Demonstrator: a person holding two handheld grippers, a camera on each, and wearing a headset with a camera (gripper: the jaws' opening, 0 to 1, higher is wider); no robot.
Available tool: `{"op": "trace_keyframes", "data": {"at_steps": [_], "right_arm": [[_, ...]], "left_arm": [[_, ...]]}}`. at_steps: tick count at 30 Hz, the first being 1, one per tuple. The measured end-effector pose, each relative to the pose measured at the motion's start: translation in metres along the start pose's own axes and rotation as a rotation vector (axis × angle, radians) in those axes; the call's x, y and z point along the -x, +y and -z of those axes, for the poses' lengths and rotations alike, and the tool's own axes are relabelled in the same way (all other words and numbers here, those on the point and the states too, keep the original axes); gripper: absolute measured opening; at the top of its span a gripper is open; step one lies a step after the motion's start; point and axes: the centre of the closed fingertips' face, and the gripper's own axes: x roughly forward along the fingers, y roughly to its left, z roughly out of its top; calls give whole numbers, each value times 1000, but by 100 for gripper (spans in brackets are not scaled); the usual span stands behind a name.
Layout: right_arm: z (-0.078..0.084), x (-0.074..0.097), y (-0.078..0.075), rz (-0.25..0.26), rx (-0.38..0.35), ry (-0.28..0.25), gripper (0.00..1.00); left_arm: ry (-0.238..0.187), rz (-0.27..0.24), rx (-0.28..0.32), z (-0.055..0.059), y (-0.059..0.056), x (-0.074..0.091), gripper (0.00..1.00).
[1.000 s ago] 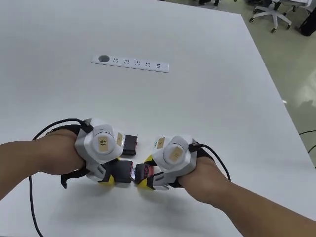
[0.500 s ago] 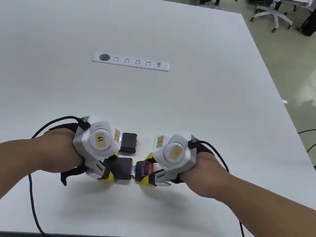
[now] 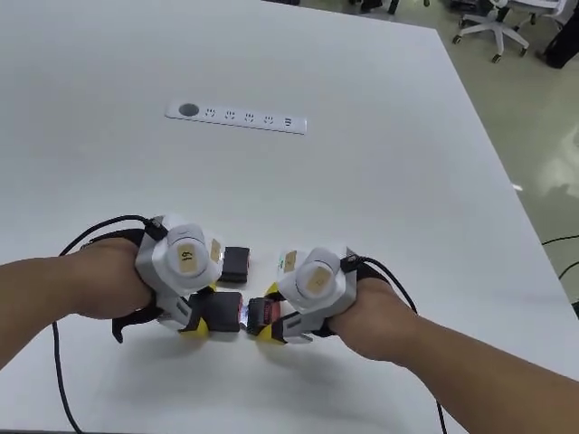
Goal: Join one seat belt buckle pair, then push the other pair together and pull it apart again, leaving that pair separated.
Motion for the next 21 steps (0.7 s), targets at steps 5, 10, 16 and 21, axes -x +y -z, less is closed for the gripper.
{"op": "trace_keyframes", "data": {"at_steps": [5, 10, 16, 21], "right_arm": [[3, 0, 0, -2, 17, 8, 33], [4, -1, 0, -1, 15, 12, 33], [3, 2, -1, 9, 2, 5, 34], [1, 14, -1, 17, -18, -22, 34]], "left_arm": [[4, -9, 9, -1, -2, -1, 34], [16, -17, 15, -3, -2, -1, 35], [17, -55, 67, -2, 1, 7, 47], [-41, -72, 72, -17, 1, 26, 48]]}}
